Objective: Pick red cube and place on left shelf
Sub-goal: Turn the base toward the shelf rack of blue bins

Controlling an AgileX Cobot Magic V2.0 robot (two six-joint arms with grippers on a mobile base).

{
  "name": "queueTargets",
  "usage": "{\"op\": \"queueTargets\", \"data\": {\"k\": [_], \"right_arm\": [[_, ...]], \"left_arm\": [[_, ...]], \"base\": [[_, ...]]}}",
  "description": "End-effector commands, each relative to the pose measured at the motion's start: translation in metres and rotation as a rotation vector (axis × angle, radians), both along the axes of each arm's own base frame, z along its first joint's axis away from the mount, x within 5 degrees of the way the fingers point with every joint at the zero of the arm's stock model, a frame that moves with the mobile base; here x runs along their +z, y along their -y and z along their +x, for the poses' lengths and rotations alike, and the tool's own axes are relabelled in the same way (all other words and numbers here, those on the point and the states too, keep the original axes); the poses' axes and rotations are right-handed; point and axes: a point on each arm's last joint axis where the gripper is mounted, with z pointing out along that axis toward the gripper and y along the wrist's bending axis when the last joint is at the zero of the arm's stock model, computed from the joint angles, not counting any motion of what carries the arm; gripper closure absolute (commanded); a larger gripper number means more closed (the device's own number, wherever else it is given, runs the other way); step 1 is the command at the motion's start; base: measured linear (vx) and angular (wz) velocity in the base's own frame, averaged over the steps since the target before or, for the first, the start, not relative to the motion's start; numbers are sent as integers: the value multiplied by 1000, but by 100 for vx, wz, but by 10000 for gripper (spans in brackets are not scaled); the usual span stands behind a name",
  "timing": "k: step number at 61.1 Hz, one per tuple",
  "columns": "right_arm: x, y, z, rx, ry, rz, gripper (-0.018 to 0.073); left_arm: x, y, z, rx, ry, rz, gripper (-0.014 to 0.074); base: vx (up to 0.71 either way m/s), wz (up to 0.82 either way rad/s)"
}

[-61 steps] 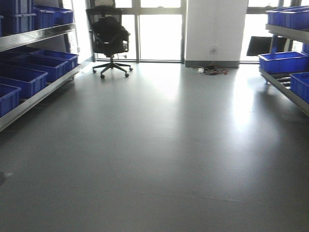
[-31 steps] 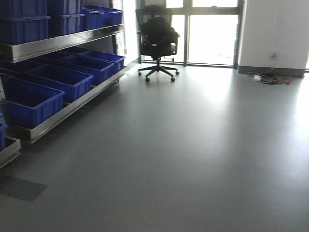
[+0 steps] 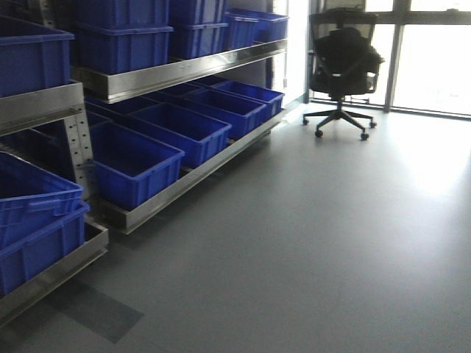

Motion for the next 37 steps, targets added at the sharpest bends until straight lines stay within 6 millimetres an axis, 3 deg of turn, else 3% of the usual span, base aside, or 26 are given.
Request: {"op": "queueTargets", "data": {"k": [1,37], "right_arm": [[17,0,0,5,110,8,502],[17,0,0,5,110,8,502]], "left_arm": [[0,0,1,3,52,-8,491],[0,0,1,3,52,-8,491]], "base": [[45,52],[38,64]]}}
